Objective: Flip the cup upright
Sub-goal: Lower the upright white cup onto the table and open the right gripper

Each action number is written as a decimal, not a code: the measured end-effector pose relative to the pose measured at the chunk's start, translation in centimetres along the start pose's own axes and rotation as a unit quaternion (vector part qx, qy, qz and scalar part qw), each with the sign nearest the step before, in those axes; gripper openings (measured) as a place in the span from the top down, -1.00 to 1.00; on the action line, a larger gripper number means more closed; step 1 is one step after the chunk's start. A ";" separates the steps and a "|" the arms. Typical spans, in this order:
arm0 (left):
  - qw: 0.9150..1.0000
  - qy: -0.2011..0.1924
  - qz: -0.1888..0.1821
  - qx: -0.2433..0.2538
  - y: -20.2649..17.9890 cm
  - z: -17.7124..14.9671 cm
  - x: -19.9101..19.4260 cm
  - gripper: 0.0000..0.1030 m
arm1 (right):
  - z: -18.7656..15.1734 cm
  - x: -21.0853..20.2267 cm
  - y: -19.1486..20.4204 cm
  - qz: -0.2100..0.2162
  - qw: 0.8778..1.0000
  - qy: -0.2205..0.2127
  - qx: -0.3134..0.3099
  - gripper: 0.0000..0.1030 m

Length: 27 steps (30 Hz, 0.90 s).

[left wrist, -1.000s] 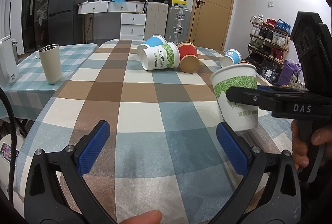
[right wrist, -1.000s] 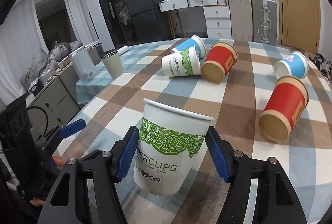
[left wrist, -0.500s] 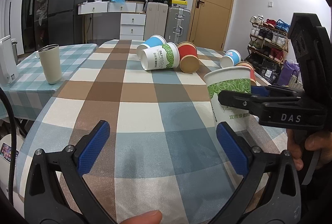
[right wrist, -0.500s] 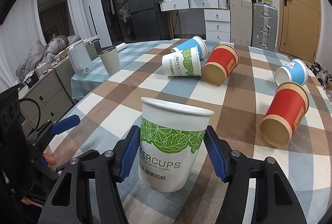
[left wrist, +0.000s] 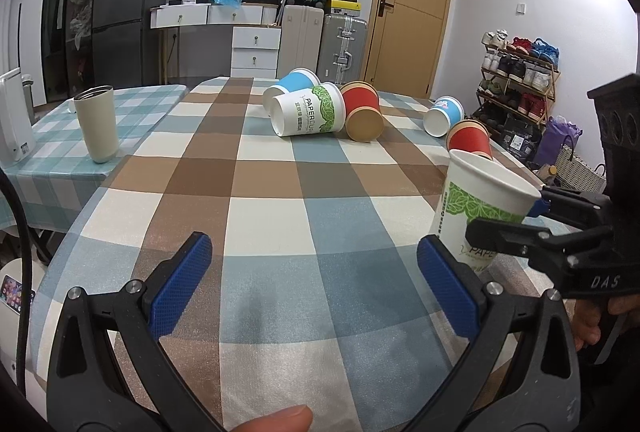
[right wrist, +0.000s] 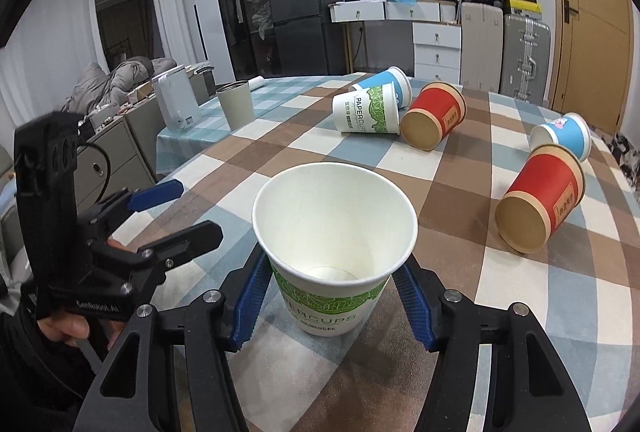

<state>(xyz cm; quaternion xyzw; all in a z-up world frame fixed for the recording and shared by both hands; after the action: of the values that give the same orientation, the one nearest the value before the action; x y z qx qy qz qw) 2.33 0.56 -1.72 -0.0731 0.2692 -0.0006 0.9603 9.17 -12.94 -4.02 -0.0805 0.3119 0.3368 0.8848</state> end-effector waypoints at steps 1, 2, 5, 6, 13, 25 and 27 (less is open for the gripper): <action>1.000 -0.001 0.000 0.000 0.0 0.0 0.0 -0.99 | -0.1 0.0 0.1 -0.002 1.000 -0.002 -0.004 -0.20; 1.000 -0.001 -0.001 0.001 -0.1 0.0 0.0 -0.99 | -0.1 0.0 0.3 -0.008 1.000 -0.005 -0.007 -0.20; 1.000 -0.001 -0.001 0.001 -0.1 0.0 0.0 -0.99 | 0.2 0.2 0.4 -0.019 1.000 -0.012 -0.012 -0.20; 1.000 -0.001 0.000 0.001 -0.1 0.0 0.0 -0.99 | 0.4 0.4 0.5 -0.026 0.999 -0.016 -0.013 -0.20; 1.000 -0.001 -0.001 0.000 -0.1 0.0 0.0 -0.99 | 0.6 1.2 0.6 -0.038 0.999 -0.016 -0.010 -0.20; 1.000 -0.004 -0.001 0.000 -0.1 0.1 -0.1 -0.99 | 0.3 0.2 0.1 -0.020 0.999 -0.033 -0.004 -0.73; 1.000 -0.007 -0.003 0.001 -0.2 0.1 -0.2 -0.99 | 0.2 -0.5 -0.2 -0.020 0.999 -0.047 -0.002 -0.80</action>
<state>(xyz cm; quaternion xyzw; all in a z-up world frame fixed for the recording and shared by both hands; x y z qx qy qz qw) 2.20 0.43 -1.50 -0.0726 0.2622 -0.0031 0.9623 9.13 -13.26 -3.59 -0.0724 0.2673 0.3227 0.9051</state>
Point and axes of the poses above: each gripper's, at about its wrist camera, not at the fingertips, and x roughly the way its jaws point, y to its left, z to its top, the point moved 2 cm from there along x, roughly the way its jaws point
